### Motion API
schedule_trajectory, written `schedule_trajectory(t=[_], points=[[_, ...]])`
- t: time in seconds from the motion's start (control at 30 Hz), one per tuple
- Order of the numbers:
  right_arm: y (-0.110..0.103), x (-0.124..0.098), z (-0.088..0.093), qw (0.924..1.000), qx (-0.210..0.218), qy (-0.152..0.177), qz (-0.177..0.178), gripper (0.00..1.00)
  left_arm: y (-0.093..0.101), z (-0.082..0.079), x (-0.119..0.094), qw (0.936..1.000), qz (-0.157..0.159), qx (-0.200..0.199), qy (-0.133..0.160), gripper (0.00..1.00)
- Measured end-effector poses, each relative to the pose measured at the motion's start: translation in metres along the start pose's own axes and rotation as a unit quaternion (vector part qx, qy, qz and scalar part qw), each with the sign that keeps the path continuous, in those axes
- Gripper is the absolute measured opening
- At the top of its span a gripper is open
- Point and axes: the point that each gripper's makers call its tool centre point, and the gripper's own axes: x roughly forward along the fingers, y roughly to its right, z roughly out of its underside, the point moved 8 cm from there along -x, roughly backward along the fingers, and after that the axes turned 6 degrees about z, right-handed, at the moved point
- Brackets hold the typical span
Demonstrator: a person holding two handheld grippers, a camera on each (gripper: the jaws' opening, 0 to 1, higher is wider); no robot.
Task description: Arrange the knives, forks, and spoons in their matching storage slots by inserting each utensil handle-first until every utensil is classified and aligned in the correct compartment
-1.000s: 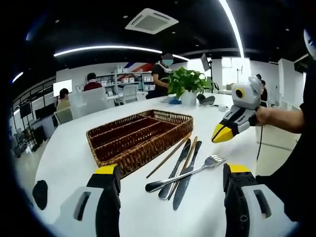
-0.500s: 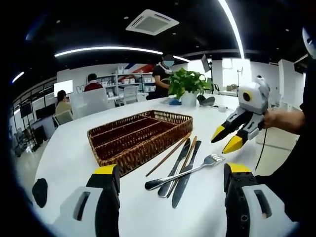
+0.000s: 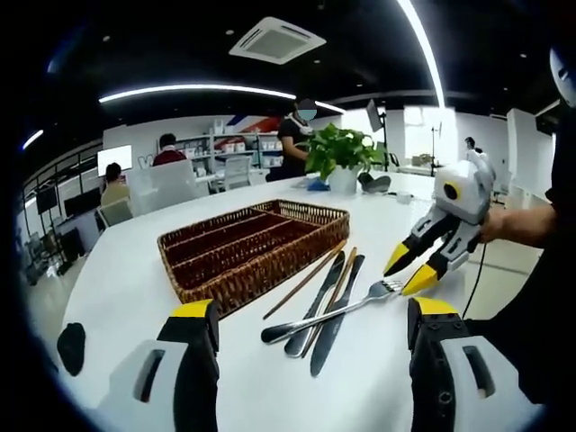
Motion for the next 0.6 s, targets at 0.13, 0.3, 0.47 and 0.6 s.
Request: schedule_trajectory(t=[0.13, 0.3, 0.47, 0.6], points=[[0.0004, 0.0032, 0.0018, 0.9998, -0.015, -0.008, 0.005, 0.20, -0.0006, 0.0014, 0.0001, 1.0000, 0.000, -0.001, -0.002, 0.88], [0.0031, 0.0044, 0.0021, 0.9995, -0.027, -0.010, 0.014, 0.17, -0.0001, 0.0026, 0.0012, 1.0000, 0.004, -0.003, -0.004, 0.88], [0.0063, 0.0059, 0.0024, 0.9994, -0.028, -0.014, 0.016, 0.16, -0.0003, 0.0037, 0.0025, 1.0000, 0.005, -0.004, -0.006, 0.87], [0.0091, 0.0085, 0.0045, 0.9990, -0.035, -0.021, 0.020, 0.16, -0.0004, 0.0031, 0.0037, 1.0000, 0.006, -0.004, -0.006, 0.87]])
